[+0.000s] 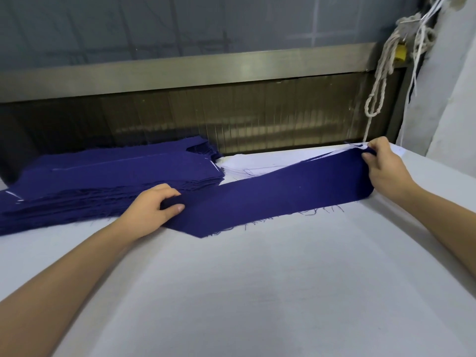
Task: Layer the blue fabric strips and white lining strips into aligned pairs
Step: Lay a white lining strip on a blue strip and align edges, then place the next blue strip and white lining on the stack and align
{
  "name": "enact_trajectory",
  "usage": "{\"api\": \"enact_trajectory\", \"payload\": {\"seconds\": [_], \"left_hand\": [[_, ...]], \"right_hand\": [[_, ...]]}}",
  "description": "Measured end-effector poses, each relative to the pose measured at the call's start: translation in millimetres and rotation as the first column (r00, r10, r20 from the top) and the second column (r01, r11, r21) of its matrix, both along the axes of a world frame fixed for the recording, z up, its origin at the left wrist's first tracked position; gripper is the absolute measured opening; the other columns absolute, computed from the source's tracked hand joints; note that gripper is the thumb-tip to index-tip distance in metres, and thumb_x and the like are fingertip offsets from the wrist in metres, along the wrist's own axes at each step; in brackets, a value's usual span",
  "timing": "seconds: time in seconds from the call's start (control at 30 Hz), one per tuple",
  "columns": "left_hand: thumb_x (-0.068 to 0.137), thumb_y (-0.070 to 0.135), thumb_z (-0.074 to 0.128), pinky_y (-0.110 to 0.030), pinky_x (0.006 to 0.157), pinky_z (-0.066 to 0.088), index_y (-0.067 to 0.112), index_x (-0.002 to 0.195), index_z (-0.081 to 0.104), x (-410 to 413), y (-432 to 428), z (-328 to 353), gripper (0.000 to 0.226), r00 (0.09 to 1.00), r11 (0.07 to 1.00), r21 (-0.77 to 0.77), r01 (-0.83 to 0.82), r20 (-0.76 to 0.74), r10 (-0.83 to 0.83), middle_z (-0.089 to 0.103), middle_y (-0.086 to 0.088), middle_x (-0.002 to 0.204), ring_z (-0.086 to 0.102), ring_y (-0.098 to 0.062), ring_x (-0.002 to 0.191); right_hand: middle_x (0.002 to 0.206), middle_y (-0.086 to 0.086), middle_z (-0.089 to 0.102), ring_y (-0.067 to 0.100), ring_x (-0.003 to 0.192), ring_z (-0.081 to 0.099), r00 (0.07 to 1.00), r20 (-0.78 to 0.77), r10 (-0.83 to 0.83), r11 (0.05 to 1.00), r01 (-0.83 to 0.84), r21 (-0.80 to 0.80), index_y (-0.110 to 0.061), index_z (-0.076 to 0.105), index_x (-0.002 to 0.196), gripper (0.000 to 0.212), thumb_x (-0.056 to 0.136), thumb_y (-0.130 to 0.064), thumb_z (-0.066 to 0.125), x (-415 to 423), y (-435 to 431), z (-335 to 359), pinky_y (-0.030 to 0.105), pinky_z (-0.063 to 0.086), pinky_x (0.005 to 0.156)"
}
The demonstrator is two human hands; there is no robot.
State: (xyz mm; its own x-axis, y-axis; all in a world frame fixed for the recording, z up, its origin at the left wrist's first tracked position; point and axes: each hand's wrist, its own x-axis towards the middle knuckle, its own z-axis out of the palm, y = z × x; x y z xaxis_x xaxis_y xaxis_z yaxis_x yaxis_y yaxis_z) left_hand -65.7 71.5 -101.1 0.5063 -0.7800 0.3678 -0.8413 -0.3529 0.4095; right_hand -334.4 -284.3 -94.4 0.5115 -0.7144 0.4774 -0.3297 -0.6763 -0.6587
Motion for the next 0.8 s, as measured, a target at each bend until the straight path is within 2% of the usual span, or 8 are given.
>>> {"api": "enact_trajectory", "payload": {"seconds": [0.07,0.17,0.3,0.4,0.47,0.57,0.7,0.8], "left_hand": [[0.089,0.017,0.063,-0.017,0.074,0.046,0.017,0.097,0.066,2.2,2.8,3.7,0.008,0.975,0.985,-0.161,-0.065,-0.221,0.029,0.068,0.009,0.092,0.063,-0.009,0.087],[0.090,0.013,0.060,-0.013,0.062,0.051,0.022,0.095,0.067,4.7,6.4,11.3,0.012,0.823,0.912,-0.376,-0.163,-0.562,-0.084,0.073,0.012,0.091,0.069,-0.006,0.083],[0.091,0.013,0.060,-0.018,0.054,0.053,0.023,0.095,0.066,18.6,12.3,18.9,0.013,0.744,0.841,-0.422,-0.340,-0.668,-0.035,0.073,0.006,0.091,0.070,-0.013,0.082],[0.091,0.015,0.061,-0.019,0.044,0.047,0.020,0.097,0.062,37.7,16.8,25.8,0.007,0.759,0.804,-0.377,-0.460,-0.637,0.136,0.067,0.004,0.094,0.063,-0.013,0.077],[0.091,0.016,0.061,-0.024,0.046,0.045,0.017,0.102,0.061,52.0,24.3,31.1,0.011,0.772,0.777,-0.367,-0.512,-0.594,0.228,0.064,0.002,0.094,0.059,-0.014,0.076],[0.091,0.016,0.061,-0.033,0.059,0.049,0.009,0.115,0.060,75.4,40.8,39.8,0.025,0.776,0.750,-0.322,-0.578,-0.501,0.383,0.063,-0.005,0.101,0.059,-0.023,0.085],[0.090,0.017,0.061,-0.045,0.095,0.045,0.003,0.124,0.058,109.9,72.6,46.5,0.036,0.750,0.713,-0.239,-0.659,-0.272,0.603,0.062,-0.016,0.120,0.055,-0.037,0.111],[0.091,0.018,0.059,-0.044,0.096,0.041,0.006,0.126,0.056,132.7,92.9,50.9,0.038,0.702,0.675,-0.195,-0.711,-0.151,0.696,0.059,-0.019,0.124,0.052,-0.039,0.115]], "right_hand": [[0.095,0.012,0.051,0.029,0.086,0.046,1.000,-0.015,0.009,1.000,-0.009,0.010,-0.011,0.037,0.102,0.004,0.101,-0.015,0.036,0.9,1.6,-0.4,0.035,0.033,0.071],[0.096,0.013,0.053,0.031,0.087,0.049,1.000,-0.012,0.027,0.999,-0.026,0.042,-0.008,0.039,0.105,0.010,0.100,-0.016,0.039,5.8,4.1,-2.7,0.039,0.037,0.073],[0.094,0.011,0.058,0.025,0.083,0.051,0.991,0.114,0.075,0.977,-0.096,0.189,-0.015,0.040,0.099,0.008,0.098,-0.016,0.048,25.4,13.3,-4.5,0.035,0.039,0.069],[0.095,0.009,0.059,0.023,0.080,0.054,0.977,0.180,0.113,0.939,-0.165,0.302,-0.027,0.041,0.087,0.019,0.096,-0.013,0.051,46.6,23.1,-0.2,0.029,0.042,0.064],[0.094,0.009,0.059,0.021,0.079,0.054,0.969,0.197,0.152,0.927,-0.208,0.312,-0.031,0.040,0.082,0.027,0.095,-0.011,0.052,64.2,31.7,3.6,0.029,0.042,0.064],[0.087,0.003,0.056,0.016,0.078,0.053,0.954,0.236,0.187,0.921,-0.253,0.295,-0.031,0.041,0.081,0.029,0.092,-0.008,0.056,93.8,47.3,9.9,0.027,0.042,0.067],[0.083,-0.006,0.054,0.007,0.075,0.052,0.932,0.261,0.251,0.905,-0.322,0.277,-0.021,0.043,0.094,0.023,0.090,-0.005,0.059,140.4,71.2,19.2,0.022,0.044,0.066],[0.082,-0.006,0.053,0.005,0.074,0.051,0.917,0.278,0.286,0.891,-0.361,0.276,-0.016,0.041,0.103,0.027,0.089,-0.003,0.060,174.7,90.1,24.5,0.019,0.041,0.063]]}}
